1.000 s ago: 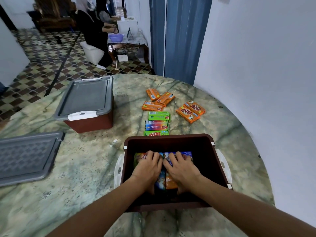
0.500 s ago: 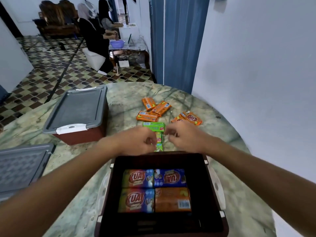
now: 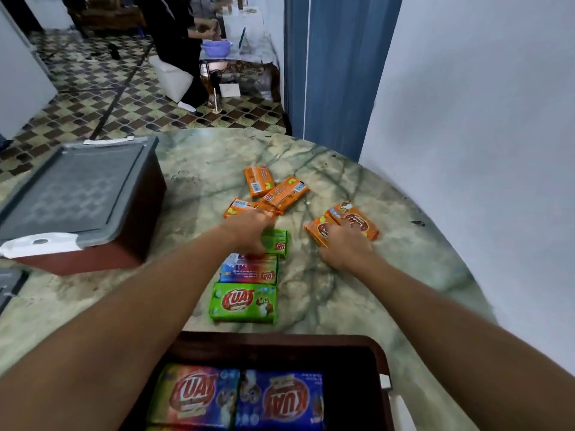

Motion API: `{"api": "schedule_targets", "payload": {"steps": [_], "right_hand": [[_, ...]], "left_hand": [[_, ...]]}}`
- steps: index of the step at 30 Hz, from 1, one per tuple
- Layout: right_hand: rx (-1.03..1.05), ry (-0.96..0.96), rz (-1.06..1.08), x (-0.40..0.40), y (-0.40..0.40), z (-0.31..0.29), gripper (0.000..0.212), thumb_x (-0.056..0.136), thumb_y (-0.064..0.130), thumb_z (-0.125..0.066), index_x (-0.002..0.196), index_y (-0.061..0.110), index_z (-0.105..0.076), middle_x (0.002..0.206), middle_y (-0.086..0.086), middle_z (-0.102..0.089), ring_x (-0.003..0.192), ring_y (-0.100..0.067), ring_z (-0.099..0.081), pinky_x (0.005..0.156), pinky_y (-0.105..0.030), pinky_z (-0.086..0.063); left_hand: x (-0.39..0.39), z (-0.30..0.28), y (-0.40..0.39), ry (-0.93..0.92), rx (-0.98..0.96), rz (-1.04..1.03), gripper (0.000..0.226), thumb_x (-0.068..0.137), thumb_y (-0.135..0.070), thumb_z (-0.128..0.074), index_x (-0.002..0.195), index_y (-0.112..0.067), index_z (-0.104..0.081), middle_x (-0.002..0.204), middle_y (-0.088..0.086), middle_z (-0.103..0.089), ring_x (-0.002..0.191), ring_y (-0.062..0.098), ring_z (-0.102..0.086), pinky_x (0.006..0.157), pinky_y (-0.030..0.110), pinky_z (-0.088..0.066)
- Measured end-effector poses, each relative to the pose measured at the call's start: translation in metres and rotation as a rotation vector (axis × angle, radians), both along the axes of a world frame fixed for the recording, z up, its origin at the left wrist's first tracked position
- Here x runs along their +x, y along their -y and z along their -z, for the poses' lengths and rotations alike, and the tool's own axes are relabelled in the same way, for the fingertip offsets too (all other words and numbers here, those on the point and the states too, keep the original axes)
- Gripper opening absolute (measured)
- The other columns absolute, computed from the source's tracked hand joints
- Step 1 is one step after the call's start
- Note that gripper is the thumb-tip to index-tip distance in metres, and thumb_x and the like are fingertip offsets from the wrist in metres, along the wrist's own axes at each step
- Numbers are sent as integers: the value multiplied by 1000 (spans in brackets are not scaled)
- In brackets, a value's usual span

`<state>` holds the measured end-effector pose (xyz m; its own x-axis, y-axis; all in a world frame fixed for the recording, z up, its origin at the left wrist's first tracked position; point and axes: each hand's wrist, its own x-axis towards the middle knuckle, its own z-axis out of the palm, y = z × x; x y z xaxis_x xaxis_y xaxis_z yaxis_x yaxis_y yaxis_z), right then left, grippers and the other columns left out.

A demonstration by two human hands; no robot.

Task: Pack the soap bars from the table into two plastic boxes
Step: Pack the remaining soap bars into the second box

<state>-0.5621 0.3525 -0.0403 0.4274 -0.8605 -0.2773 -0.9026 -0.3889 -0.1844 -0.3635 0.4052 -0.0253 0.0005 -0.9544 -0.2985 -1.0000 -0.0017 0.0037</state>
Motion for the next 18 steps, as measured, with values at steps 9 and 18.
{"api": "schedule_targets", "payload": {"steps": [9, 18], "right_hand": [[-105, 13, 64, 8, 7, 17, 66, 81, 35, -68, 136, 15, -39, 141, -20, -38, 129, -39, -35, 103, -51, -33], [-23, 140, 119, -7, -17, 18, 61, 77, 28, -68, 131, 18, -40, 129, -19, -49, 120, -37, -44, 97, -43, -41]], "left_hand": [[5, 12, 7, 12, -39, 47, 74, 73, -37, -75, 137, -14, -47, 130, 10, -49, 117, 25, -49, 94, 34, -43], [-6, 9, 4, -39, 66, -33, 72, 71, -37, -80, 131, -12, -49, 129, 8, -54, 115, 22, -50, 93, 31, -42]]}}
